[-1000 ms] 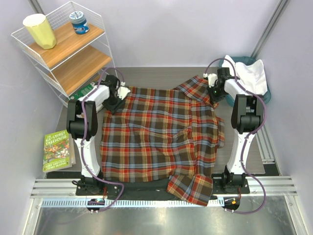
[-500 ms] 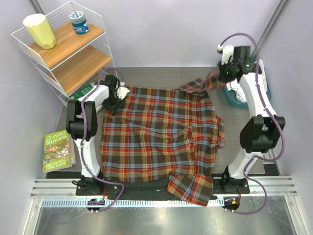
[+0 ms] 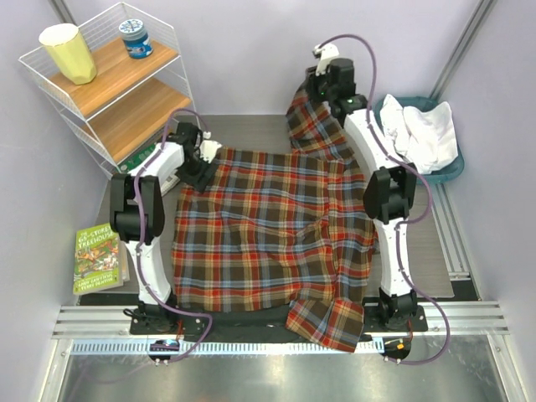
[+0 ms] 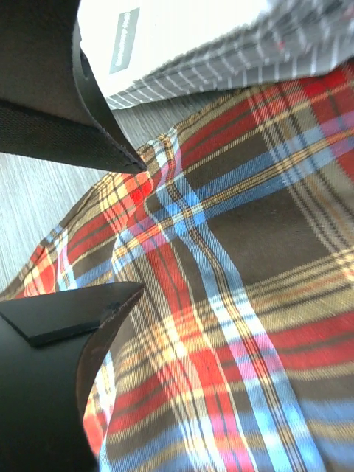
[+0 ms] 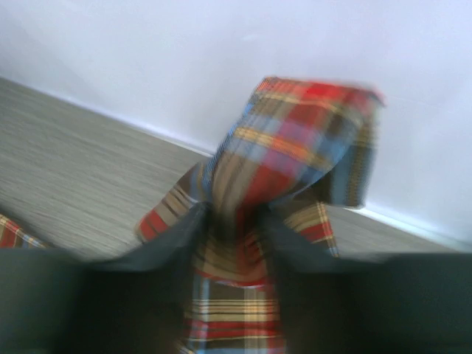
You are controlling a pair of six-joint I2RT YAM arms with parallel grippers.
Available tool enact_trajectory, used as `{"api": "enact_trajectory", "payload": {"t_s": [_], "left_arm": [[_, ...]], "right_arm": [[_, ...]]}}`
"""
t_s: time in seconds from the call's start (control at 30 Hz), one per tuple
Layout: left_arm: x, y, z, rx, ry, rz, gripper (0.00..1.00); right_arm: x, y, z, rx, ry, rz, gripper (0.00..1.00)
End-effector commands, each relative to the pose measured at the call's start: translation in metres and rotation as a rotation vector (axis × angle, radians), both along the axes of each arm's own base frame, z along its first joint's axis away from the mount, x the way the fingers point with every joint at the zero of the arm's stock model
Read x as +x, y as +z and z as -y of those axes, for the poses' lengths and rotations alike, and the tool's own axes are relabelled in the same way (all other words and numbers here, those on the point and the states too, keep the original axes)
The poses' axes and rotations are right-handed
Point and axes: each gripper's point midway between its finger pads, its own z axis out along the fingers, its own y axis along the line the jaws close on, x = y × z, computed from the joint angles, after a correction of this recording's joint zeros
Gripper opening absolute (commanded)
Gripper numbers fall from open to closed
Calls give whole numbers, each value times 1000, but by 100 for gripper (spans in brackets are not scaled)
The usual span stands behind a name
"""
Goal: Fold and stack the long sleeve shirts
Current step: Flatten the shirt out
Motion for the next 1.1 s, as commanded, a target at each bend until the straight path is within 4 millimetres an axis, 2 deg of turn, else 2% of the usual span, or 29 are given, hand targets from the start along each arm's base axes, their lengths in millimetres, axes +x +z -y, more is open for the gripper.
{"api": "enact_trajectory", "payload": {"t_s": [0.0,0.03,0.07,0.1,0.13,0.2,0.23,0.27,0.33,0.37,0.4,0.43,0.5,0.53,0.67,0.7,0.8,0.83,1.0,1.03,1.07], "left_arm": [[16,48,14,-115,41,139,64],[17,52,16,-129,37,147,66],[16,58,18,-137,33,152,67],[14,61,19,-144,32,154,68],[12,63,20,-154,29,151,69],[5,68,22,-164,20,142,70],[2,68,22,-167,15,135,71],[-2,67,23,-172,14,126,72],[-8,61,23,-171,5,108,72],[-8,60,22,-166,4,105,71],[-10,55,22,-166,9,89,71],[-11,53,22,-167,9,81,70],[-14,43,24,-164,11,45,69],[-17,38,24,-159,13,24,68],[-25,19,20,-93,10,-31,68],[-25,16,19,-87,12,-38,68],[-27,8,17,-67,17,-63,67],[-26,7,17,-65,16,-66,66],[-28,-16,20,-36,11,-123,63],[-22,-14,22,-34,10,-112,63],[-18,-17,21,-25,16,-110,62]], "right_arm": [[10,52,-11,15,-11,173,65],[1,29,-6,-61,-6,88,76],[-3,19,7,-99,-36,45,81],[-22,31,20,-132,-37,14,83],[-35,-1,33,-191,-33,-70,84],[-62,-8,66,-238,-34,-135,87],[-91,-16,78,-289,-7,-175,87],[-104,-22,94,-308,-4,-211,86],[-144,-50,110,-342,15,-326,79],[-156,-61,116,-362,32,-364,73],[-170,-73,120,-375,42,-415,59],[-186,-97,122,-387,57,-484,53],[-203,-117,123,-396,77,-543,42],[-214,-135,123,-403,90,-595,39],[-230,-183,133,-462,102,-715,32],[-228,-198,138,-490,103,-737,31],[-220,-222,154,-534,65,-764,30],[-215,-223,167,-558,24,-764,30],[-192,-241,192,-638,-30,-769,28],[-183,-250,196,-655,-34,-775,28],[-176,-252,206,-674,-64,-773,27]]}}
